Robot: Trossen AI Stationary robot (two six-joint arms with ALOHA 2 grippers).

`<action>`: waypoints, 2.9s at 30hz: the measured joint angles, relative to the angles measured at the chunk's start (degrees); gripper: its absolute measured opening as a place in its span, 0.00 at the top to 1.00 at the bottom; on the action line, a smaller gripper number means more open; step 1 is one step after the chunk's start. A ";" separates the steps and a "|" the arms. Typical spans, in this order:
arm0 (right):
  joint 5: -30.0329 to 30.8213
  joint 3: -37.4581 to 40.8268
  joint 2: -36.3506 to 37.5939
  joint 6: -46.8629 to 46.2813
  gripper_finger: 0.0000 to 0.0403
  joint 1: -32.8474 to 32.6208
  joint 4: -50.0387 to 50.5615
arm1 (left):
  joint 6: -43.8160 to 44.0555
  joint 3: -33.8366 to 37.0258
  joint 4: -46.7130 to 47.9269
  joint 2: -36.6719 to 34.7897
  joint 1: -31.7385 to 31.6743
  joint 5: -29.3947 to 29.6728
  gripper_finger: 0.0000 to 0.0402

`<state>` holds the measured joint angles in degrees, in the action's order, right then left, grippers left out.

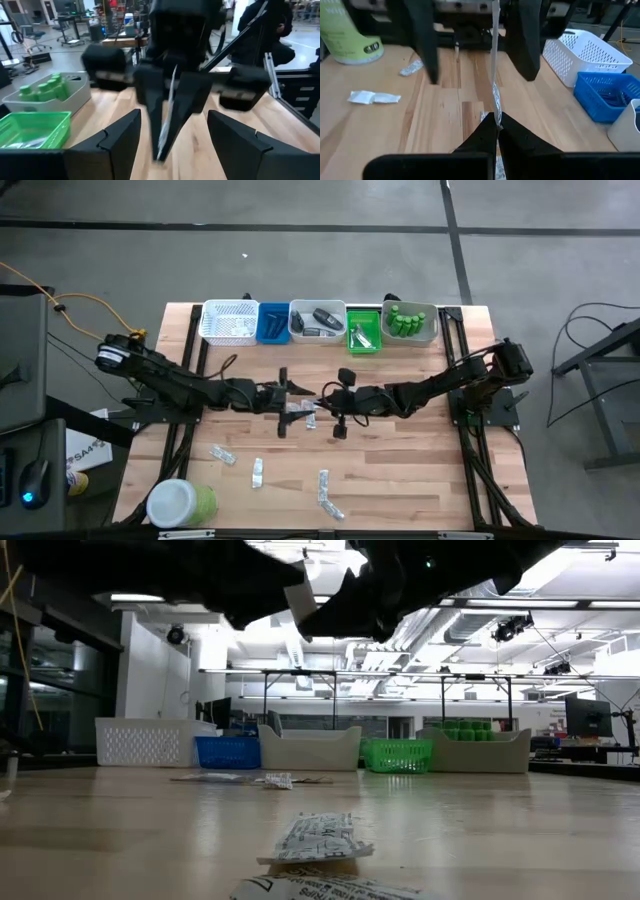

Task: Pick & Place Travel size toiletries
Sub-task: Put the bandage pack into the left white bin

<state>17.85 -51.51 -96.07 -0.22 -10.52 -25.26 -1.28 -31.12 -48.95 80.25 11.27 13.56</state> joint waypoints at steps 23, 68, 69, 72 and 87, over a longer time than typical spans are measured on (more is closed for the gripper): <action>-0.25 -0.04 0.00 -1.62 0.99 0.00 3.11 | 6.05 -5.02 10.25 1.42 0.02 0.56 0.99; 4.43 -0.07 16.02 -25.54 0.33 -0.02 39.59 | 7.67 -4.98 37.98 -12.95 -25.13 12.51 1.00; 4.52 -0.07 16.02 -25.58 0.33 0.00 39.55 | 7.78 -4.98 38.89 -13.56 -26.25 12.53 1.00; 4.55 -0.04 15.98 -25.71 0.33 0.00 39.23 | 7.77 -4.98 40.06 -14.84 -28.87 12.46 1.00; 6.00 -0.04 15.96 -26.61 0.33 0.02 38.25 | 17.64 -4.63 50.95 -14.99 -40.35 20.95 1.00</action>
<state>23.84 -51.55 -80.12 -26.83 -10.50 12.99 16.36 -35.75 2.00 65.25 -29.08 34.51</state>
